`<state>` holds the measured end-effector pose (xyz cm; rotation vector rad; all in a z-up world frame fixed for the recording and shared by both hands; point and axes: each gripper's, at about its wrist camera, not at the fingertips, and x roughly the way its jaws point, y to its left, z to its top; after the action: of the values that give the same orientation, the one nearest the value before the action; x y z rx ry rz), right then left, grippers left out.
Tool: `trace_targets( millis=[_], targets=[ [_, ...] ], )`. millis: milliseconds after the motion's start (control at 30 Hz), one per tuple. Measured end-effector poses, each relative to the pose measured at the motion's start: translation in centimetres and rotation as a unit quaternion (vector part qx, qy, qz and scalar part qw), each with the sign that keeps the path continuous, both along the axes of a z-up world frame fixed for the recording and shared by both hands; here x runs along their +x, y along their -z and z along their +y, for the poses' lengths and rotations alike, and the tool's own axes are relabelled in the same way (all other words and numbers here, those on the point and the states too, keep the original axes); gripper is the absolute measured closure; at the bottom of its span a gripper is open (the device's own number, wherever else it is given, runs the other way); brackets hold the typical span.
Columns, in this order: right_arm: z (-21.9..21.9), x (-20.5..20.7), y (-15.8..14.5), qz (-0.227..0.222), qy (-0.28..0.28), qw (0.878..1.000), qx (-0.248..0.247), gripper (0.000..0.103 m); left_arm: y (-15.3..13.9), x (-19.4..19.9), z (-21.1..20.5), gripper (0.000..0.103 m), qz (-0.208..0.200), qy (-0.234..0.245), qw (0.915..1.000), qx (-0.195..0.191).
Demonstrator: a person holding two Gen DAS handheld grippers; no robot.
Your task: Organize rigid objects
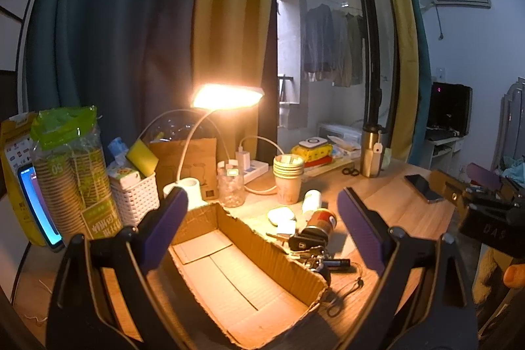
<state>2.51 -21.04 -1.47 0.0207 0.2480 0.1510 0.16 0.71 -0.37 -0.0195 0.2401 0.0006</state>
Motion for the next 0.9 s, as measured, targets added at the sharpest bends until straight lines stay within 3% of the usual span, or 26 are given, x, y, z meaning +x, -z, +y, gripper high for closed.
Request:
trace_targets(
  millis=[900],
  targets=[
    [0.35,-0.04,0.06,0.01,-0.004,1.0,-0.005,0.006,0.58,-0.21,-0.08,0.01,0.004,0.001,1.0,-0.006]
  ],
)
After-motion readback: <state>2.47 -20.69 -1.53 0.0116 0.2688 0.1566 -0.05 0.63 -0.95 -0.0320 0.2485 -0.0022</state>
